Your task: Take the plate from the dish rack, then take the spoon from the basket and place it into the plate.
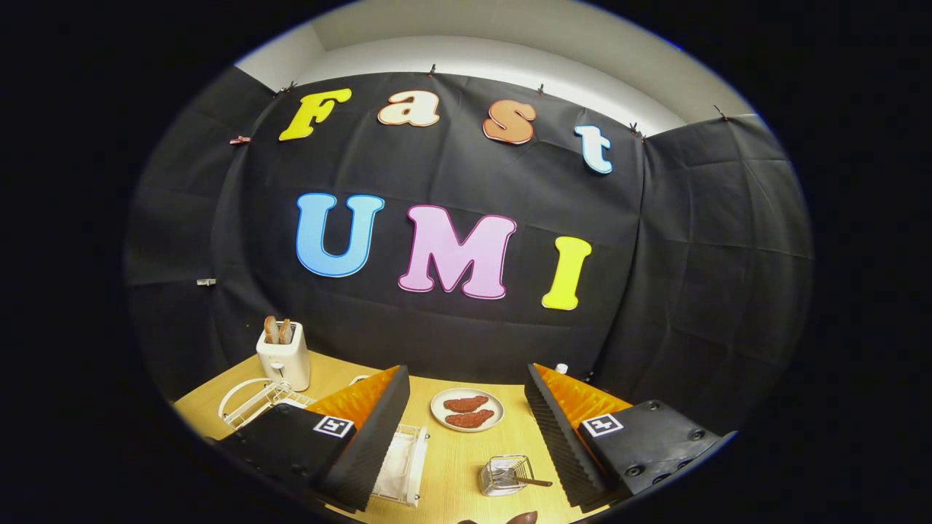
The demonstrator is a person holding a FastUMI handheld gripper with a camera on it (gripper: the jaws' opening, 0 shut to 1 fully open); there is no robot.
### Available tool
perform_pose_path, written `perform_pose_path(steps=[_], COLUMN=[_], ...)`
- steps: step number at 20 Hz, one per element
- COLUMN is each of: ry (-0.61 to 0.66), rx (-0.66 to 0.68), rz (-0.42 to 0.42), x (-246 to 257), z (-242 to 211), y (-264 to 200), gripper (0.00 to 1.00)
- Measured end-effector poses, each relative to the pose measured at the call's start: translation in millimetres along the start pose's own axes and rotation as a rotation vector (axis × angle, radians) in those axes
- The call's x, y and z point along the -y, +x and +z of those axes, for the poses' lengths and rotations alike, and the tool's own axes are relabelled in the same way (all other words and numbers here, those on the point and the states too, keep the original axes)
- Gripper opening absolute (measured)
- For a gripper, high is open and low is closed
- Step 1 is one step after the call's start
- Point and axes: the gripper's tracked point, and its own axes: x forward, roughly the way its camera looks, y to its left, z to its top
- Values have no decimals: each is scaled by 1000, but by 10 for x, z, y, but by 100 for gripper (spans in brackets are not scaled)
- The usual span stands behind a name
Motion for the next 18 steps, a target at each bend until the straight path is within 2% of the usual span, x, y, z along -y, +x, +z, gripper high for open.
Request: perform_pose_path(steps=[5,10,18], ry=[6,45,290], rx=[-76,-222,-589], rz=[51,121,156], x=[-203,-529,-1056], z=[-198,-546,-1454], y=[81,274,553], gripper=[97,97,99])
